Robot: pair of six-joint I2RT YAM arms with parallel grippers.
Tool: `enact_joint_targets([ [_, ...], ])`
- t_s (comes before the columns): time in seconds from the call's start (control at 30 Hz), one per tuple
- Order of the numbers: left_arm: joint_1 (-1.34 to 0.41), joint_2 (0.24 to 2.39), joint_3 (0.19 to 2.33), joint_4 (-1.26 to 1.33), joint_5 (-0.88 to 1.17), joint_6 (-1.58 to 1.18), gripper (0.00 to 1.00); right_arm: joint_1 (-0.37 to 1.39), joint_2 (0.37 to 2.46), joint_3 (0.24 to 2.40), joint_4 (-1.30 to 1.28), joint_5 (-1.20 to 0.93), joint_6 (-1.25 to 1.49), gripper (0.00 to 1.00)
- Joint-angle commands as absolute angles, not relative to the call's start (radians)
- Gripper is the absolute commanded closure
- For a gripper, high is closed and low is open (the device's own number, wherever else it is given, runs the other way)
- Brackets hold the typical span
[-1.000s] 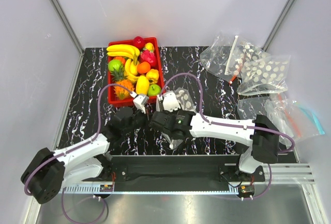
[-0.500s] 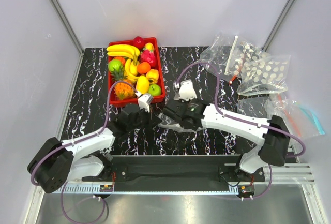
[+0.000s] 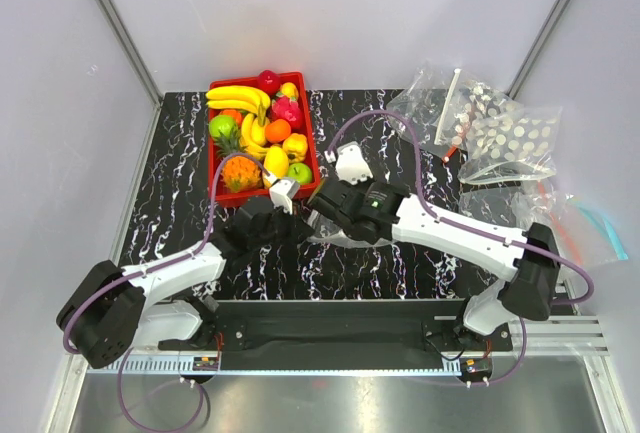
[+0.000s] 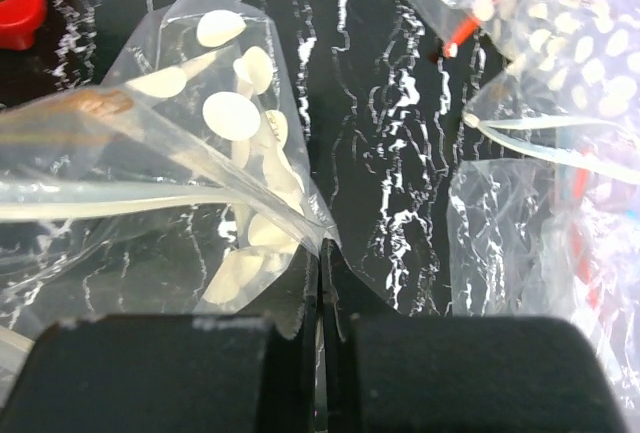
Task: Place the food in the zip-top bag and seal the zipper
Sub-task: Open the zipper of the food storage bag.
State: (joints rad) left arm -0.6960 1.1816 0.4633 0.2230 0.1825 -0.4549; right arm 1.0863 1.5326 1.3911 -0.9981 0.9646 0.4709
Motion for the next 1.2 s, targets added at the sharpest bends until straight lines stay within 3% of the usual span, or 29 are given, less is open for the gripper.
enact_joint_targets([
  [0.0,-0.703,1.170,0.499,0.218,0.176,-0.422,0.83,1.089,1.580,1.445,-0.954,0.931,0.402,1.00],
  [0.07,-0.704,1.143,0.491,0.216,0.170,-0.414,0.70,1.081,1.618,1.465,-0.972,0.910,0.414,1.00],
  [0.1,-0.704,1.131,0.483,0.212,0.152,-0.414,0.54,1.078,1.632,1.474,-0.983,0.888,0.420,1.00],
  [0.13,-0.704,1.100,0.479,0.207,0.143,-0.405,0.46,1.072,1.647,1.486,-0.994,0.879,0.425,1.00],
  [0.23,-0.704,1.025,0.469,0.173,0.100,-0.388,0.32,1.066,1.689,1.497,-1.032,0.861,0.457,1.00],
  [0.4,-0.703,0.852,0.482,0.045,-0.042,-0.402,0.22,1.020,1.681,1.502,-1.048,0.801,0.471,1.00],
  [0.57,-0.698,0.795,0.577,-0.153,-0.270,-0.459,0.06,0.986,1.640,1.508,-1.072,0.770,0.480,1.00],
  [0.67,-0.680,0.830,0.632,-0.182,-0.348,-0.469,0.01,0.983,1.622,1.506,-1.078,0.759,0.483,1.00],
  [1.17,-0.520,1.405,1.045,-0.247,-0.379,-0.334,0.02,0.979,1.511,1.445,-1.051,0.689,0.494,1.00],
])
